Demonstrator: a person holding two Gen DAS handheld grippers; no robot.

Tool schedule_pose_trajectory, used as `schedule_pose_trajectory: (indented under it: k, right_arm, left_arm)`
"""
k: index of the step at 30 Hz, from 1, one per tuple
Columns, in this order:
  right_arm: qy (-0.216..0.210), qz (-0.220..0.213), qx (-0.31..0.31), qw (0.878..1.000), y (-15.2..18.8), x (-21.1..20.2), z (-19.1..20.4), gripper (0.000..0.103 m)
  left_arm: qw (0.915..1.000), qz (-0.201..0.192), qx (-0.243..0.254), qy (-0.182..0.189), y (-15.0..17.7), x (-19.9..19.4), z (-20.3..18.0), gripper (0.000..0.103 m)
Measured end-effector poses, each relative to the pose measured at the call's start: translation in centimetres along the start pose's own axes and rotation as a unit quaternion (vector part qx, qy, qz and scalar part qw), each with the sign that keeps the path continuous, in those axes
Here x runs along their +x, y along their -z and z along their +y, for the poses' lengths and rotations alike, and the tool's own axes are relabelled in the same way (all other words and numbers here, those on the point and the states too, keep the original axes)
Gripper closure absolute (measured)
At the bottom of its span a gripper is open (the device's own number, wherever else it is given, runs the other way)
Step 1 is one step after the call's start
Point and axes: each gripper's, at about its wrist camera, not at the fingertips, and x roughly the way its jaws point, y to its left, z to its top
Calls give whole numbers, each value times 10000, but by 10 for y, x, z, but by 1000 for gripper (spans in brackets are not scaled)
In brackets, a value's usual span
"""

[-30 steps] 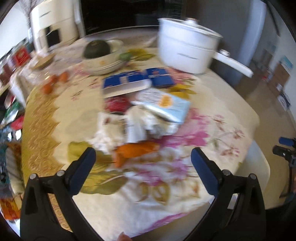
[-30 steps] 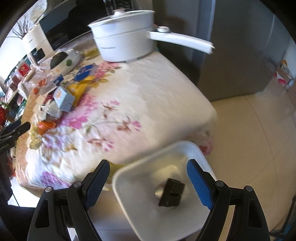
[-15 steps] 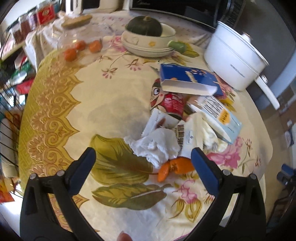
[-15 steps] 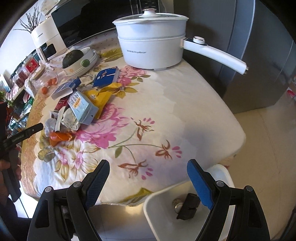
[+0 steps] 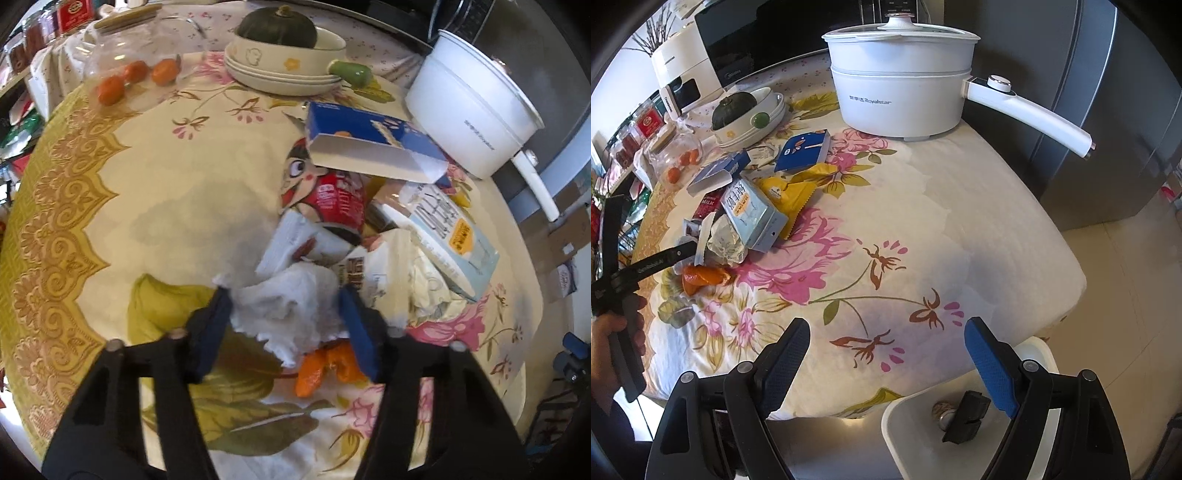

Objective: Collect trash
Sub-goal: 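Grasp the crumpled white tissue with the left tool, then grasp the blue-and-white milk carton with the right tool while the left tool holds the tissue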

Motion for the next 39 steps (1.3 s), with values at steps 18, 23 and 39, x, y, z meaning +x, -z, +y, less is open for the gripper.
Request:
schedule_pose_trajectory:
  k: [18,23,39]
  right_arm:
    - [-327,-144,-298,9989,-28,13,54,16]
    - [-368,-126,-862,9955,-45,29,90,16]
    - [65,129,-1984,9800,-86,92,158,22]
  left_arm:
    - [9996,-18,-2,287,9,-48,20,67]
    - [9989,-18,-219,410,12,-60,37,67]
    - [9933,-370,-519,963,-1,-87,39,67]
